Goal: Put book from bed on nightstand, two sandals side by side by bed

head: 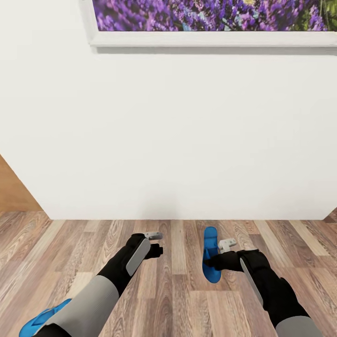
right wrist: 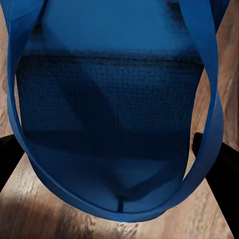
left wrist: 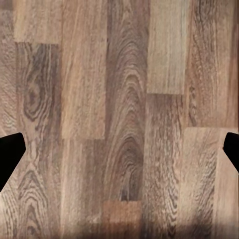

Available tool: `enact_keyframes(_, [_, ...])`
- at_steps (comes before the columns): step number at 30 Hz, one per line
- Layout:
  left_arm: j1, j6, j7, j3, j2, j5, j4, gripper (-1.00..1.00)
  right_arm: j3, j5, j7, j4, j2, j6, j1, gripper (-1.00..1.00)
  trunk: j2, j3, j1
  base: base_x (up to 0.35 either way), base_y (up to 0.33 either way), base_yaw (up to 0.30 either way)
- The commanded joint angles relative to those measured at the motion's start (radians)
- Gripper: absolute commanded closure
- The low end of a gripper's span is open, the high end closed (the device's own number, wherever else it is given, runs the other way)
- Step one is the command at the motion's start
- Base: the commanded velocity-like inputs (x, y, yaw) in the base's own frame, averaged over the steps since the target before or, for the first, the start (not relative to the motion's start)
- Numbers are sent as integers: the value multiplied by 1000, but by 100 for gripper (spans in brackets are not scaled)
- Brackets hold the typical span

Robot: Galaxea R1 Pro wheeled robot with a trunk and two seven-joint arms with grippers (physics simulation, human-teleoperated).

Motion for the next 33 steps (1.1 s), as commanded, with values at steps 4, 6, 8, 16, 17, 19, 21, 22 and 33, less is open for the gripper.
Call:
enact_keyframes(4, [0, 2, 9, -1, 0, 9, -1, -100, 1, 8, 6, -1, -1, 3, -1, 100, 0, 3, 0, 0, 0, -156])
enact_keyframes(6, [0, 2, 9, -1, 0, 9, -1, -100, 1, 8, 6, -1, -1, 3, -1, 100, 0, 4, 0, 0, 0, -159])
enact_keyframes(8, [0, 3, 9, -1, 0, 9, -1, -100, 1, 8, 6, -1, -1, 3, -1, 100, 0, 6, 0, 0, 0, -159])
enact_keyframes(16, [0, 3, 9, -1, 0, 10, -1, -100, 1, 8, 6, -1, -1, 3, -1, 100, 0, 13, 0, 0, 0, -157])
enact_keyframes(17, [0, 3, 9, -1, 0, 10, -1, -100, 1, 8, 6, -1, -1, 3, -1, 100, 0, 14, 0, 0, 0, -151])
enact_keyframes(19, [0, 3, 9, -1, 0, 10, -1, -100, 1, 8, 6, -1, -1, 3, 0, 100, 0, 16, 0, 0, 0, -148])
enact_keyframes(21, [0, 3, 9, -1, 0, 10, -1, -100, 1, 8, 6, -1, -1, 3, -1, 100, 0, 17, 0, 0, 0, -144])
enact_keyframes(22, [0, 3, 9, -1, 0, 10, -1, -100, 1, 8, 6, -1, -1, 3, -1, 100, 0, 18, 0, 0, 0, -140])
enact_keyframes(33, [0, 3, 9, -1, 0, 10, -1, -100, 1, 8, 6, -1, -1, 3, -1, 100, 0, 26, 0, 0, 0, -122])
